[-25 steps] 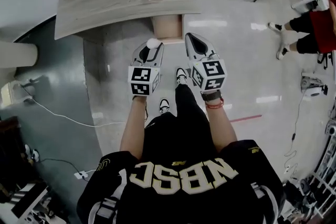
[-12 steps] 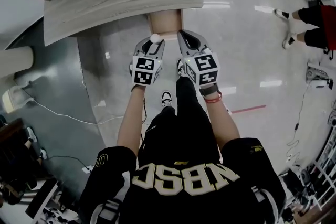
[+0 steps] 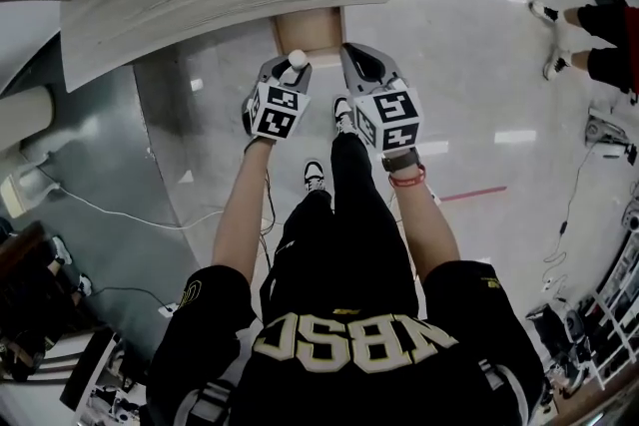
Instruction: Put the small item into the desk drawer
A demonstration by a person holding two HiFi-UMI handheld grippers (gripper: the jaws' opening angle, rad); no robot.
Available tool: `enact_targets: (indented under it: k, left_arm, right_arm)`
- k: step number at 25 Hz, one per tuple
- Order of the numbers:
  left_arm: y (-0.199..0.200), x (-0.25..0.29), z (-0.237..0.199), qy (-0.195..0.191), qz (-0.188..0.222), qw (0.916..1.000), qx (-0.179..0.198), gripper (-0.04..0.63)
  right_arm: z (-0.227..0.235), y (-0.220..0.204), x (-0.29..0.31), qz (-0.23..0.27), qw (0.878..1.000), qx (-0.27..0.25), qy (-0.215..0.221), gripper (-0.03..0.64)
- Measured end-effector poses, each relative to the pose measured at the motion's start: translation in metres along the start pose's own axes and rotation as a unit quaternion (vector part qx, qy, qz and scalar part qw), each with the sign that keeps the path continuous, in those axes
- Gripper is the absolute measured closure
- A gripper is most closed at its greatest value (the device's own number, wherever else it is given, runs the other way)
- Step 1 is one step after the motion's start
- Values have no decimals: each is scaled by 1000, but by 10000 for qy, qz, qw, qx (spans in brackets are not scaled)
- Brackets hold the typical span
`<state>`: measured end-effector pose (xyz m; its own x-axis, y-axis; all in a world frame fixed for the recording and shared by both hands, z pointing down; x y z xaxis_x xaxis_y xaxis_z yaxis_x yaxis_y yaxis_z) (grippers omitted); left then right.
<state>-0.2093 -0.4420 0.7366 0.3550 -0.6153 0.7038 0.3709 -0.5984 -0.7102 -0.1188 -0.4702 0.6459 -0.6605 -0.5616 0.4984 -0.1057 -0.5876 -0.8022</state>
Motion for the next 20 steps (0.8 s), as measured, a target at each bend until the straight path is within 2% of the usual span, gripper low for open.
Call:
enact_targets:
  k: [11, 16, 20]
  left_arm:
    - [-41, 75, -4, -258, -824, 9941, 660, 460]
    - [-61, 108, -6, -375, -1203, 9865, 1044, 460]
    - [-74, 131, -5, -462, -1485, 9769, 1466, 460]
  right_arm:
    - [35, -26, 24, -286, 9995, 88, -28, 611]
    - [50, -36, 33, -359, 9992, 186, -55, 611]
    - [59, -42, 38, -411, 9988, 246, -56, 611]
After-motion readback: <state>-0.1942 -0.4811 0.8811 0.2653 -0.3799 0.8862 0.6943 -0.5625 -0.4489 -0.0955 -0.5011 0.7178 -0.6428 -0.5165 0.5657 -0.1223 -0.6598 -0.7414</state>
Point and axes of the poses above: the fingertips, and each gripper's own axes: x forward along the fingers, z to its right, y out of its top, the point moved 2 cm from there along -x, backward along the fingers, and after that the axes turned 7 degrees about x, right-handed, at the moved point
